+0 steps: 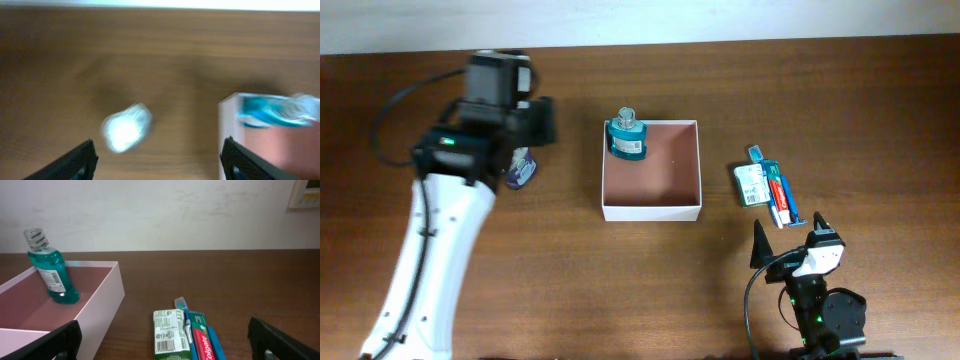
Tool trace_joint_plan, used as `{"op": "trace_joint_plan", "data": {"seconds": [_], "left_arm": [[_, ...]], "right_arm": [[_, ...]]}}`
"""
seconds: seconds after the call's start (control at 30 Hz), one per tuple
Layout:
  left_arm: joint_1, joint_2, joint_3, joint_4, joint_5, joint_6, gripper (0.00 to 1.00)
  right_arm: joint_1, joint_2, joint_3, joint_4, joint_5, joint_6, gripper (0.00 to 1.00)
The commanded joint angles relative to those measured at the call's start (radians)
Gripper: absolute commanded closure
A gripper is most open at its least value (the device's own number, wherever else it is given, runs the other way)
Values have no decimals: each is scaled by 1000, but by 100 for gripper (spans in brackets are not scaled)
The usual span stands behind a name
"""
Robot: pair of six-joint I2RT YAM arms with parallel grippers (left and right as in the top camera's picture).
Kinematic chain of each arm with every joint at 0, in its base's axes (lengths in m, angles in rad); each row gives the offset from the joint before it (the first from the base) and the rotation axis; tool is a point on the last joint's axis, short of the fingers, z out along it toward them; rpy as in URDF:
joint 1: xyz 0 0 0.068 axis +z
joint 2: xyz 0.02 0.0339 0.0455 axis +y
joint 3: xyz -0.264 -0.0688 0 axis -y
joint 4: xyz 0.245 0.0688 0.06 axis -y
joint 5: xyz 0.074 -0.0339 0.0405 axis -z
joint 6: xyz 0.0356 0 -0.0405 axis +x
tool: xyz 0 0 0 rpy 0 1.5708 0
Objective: Pack container
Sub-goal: 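Move left gripper to the clear soap pump bottle and grasp it, then lift the soap bottle with left gripper and carry it into the box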
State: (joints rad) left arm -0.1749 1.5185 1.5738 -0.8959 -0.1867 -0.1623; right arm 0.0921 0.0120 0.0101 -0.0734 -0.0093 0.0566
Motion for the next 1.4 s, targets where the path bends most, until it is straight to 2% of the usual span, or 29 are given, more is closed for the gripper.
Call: {"op": "trace_joint_plan", "data": {"seconds": [0.0, 0.17, 0.23, 0.3, 0.33, 0.5, 1.03, 1.07, 1.2, 1.23, 1.37], "left_arm": [[108, 18, -13, -22, 102, -15, 20], [175, 50, -47, -16, 101, 17, 20], [194, 69, -49, -18, 103, 35, 16], [209, 101, -50, -18, 151, 93, 13], [212, 113, -50, -19, 177, 124, 7], [215, 168, -50, -22, 203, 268, 3], [237, 292, -50, 13, 203, 337, 1], [237, 295, -50, 24, 203, 336, 4], [237, 294, -49, 70, 210, 336, 53], [237, 294, -49, 73, 210, 336, 59], [237, 294, -49, 73, 210, 336, 59]], "right_arm": [[-9, -3, -5, -5, -9, 7, 1], [-9, -3, -5, -5, -9, 7, 1], [-9, -3, -5, -5, -9, 7, 2], [-9, -3, -5, -5, -9, 7, 1], [-9, -3, -5, -5, -9, 7, 1], [-9, -3, -5, -5, -9, 7, 1], [-9, -3, -5, -5, -9, 7, 1], [-9, -3, -5, -5, -9, 7, 1], [-9, -3, -5, -5, -9, 7, 1], [-9, -3, -5, -5, -9, 7, 1], [-9, -3, -5, -5, -9, 7, 1]]}}
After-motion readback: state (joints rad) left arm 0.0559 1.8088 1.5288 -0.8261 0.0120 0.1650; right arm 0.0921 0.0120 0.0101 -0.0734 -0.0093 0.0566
